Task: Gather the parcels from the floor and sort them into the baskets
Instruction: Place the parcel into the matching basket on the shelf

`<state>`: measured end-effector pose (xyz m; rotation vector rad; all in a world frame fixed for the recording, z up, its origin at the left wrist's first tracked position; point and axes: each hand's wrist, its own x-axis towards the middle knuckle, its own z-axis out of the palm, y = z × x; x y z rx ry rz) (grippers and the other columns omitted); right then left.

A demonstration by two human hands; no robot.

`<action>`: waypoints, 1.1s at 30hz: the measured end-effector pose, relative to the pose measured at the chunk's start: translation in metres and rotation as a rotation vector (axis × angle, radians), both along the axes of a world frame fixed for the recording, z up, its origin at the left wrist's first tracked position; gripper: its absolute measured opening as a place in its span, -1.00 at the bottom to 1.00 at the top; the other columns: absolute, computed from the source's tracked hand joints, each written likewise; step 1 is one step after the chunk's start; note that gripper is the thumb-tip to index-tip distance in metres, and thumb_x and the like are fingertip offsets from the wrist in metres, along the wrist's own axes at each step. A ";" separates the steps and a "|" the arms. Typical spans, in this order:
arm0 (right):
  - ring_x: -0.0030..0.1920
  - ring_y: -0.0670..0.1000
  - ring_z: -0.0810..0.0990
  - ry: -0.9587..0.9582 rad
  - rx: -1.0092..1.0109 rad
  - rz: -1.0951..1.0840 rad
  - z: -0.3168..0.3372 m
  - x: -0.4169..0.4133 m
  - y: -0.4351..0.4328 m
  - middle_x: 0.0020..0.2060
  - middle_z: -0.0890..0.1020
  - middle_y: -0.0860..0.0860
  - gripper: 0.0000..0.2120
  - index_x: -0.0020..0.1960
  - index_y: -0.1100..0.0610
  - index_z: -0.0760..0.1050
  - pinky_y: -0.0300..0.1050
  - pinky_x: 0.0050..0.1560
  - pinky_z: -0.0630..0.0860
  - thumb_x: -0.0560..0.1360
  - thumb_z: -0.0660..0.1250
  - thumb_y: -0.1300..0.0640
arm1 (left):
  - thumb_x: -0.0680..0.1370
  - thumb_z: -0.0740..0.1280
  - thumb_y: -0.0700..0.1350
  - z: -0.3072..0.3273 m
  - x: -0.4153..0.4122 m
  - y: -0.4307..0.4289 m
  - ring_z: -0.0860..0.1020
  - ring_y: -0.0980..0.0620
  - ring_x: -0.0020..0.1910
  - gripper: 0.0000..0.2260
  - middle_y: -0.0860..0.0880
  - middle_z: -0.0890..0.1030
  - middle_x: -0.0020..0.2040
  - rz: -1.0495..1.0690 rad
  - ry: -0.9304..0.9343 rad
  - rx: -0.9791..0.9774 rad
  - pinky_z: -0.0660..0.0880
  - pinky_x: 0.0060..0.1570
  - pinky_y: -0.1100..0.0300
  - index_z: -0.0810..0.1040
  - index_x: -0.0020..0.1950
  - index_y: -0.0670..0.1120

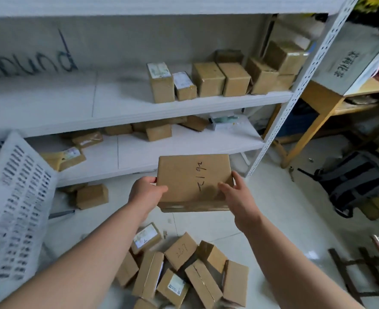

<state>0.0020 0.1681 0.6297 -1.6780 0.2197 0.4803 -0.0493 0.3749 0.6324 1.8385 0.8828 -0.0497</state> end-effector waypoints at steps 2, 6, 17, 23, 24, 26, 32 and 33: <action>0.21 0.10 0.52 -0.009 0.005 0.060 0.027 -0.024 0.011 0.29 0.52 0.04 -0.45 0.50 -0.06 0.23 0.10 0.28 0.48 0.55 0.27 0.14 | 0.46 0.41 -0.17 0.028 -0.034 0.009 0.61 0.02 -0.10 -0.77 -0.02 0.66 -0.02 0.069 -0.049 -0.024 0.52 -0.08 0.17 0.60 0.12 -0.07; 0.23 0.10 0.47 -0.029 0.009 0.167 0.071 -0.073 0.039 0.31 0.47 0.04 -0.46 0.51 -0.09 0.22 0.00 0.16 0.44 0.57 0.25 0.15 | 0.47 0.39 -0.22 0.074 -0.110 0.025 0.60 0.04 -0.14 -0.87 0.01 0.66 -0.11 0.200 -0.143 -0.018 0.53 -0.11 0.17 0.62 -0.02 -0.03; 0.04 -0.03 0.51 -0.082 0.079 0.424 0.158 -0.201 0.174 0.20 0.53 -0.03 -0.48 0.49 -0.12 0.26 -0.13 0.00 0.37 0.58 0.26 0.15 | 0.51 0.36 -0.24 0.159 -0.299 0.117 0.55 0.02 -0.10 -0.73 0.06 0.56 -0.11 0.567 -0.330 -0.042 0.51 -0.15 0.18 0.48 0.18 -0.02; 0.08 0.00 0.57 -0.120 0.154 0.579 0.184 -0.276 0.303 0.19 0.58 -0.07 -0.52 0.42 -0.15 0.36 -0.13 -0.04 0.46 0.54 0.26 0.16 | 0.54 0.33 -0.19 0.185 -0.391 0.225 0.51 0.03 -0.06 -0.55 0.01 0.52 0.08 0.703 -0.339 0.040 0.42 -0.25 0.25 0.38 0.42 -0.05; 0.12 0.02 0.56 -0.112 0.166 0.597 0.186 -0.289 0.326 0.24 0.57 -0.05 -0.50 0.42 -0.15 0.36 -0.10 -0.02 0.46 0.52 0.27 0.14 | 0.55 0.32 -0.18 0.188 -0.407 0.246 0.52 0.01 -0.03 -0.56 0.01 0.53 0.08 0.721 -0.338 0.043 0.44 -0.17 0.20 0.37 0.43 -0.05; 0.10 -0.01 0.56 -0.095 0.187 0.617 0.191 -0.318 0.372 0.25 0.53 -0.05 -0.51 0.43 -0.14 0.34 -0.11 -0.04 0.45 0.54 0.28 0.14 | 0.56 0.30 -0.18 0.193 -0.438 0.287 0.53 -0.03 0.02 -0.59 0.00 0.54 0.09 0.745 -0.344 0.037 0.47 -0.02 0.13 0.38 0.41 -0.04; 0.00 -0.12 0.49 -0.051 0.208 0.652 0.205 -0.392 0.495 0.30 0.47 -0.04 -0.48 0.50 -0.10 0.27 -0.09 0.02 0.42 0.58 0.26 0.15 | 0.55 0.29 -0.15 0.206 -0.515 0.403 0.53 0.04 -0.06 -0.81 0.00 0.57 0.03 0.765 -0.316 0.078 0.40 -0.24 0.22 0.45 0.16 -0.06; 0.01 -0.11 0.49 -0.043 0.206 0.660 0.205 -0.401 0.512 0.32 0.46 -0.04 -0.48 0.50 -0.10 0.27 -0.10 -0.02 0.42 0.58 0.26 0.15 | 0.56 0.29 -0.14 0.207 -0.525 0.419 0.52 0.04 -0.07 -0.82 0.00 0.56 0.02 0.773 -0.306 0.083 0.38 -0.26 0.22 0.44 0.15 -0.05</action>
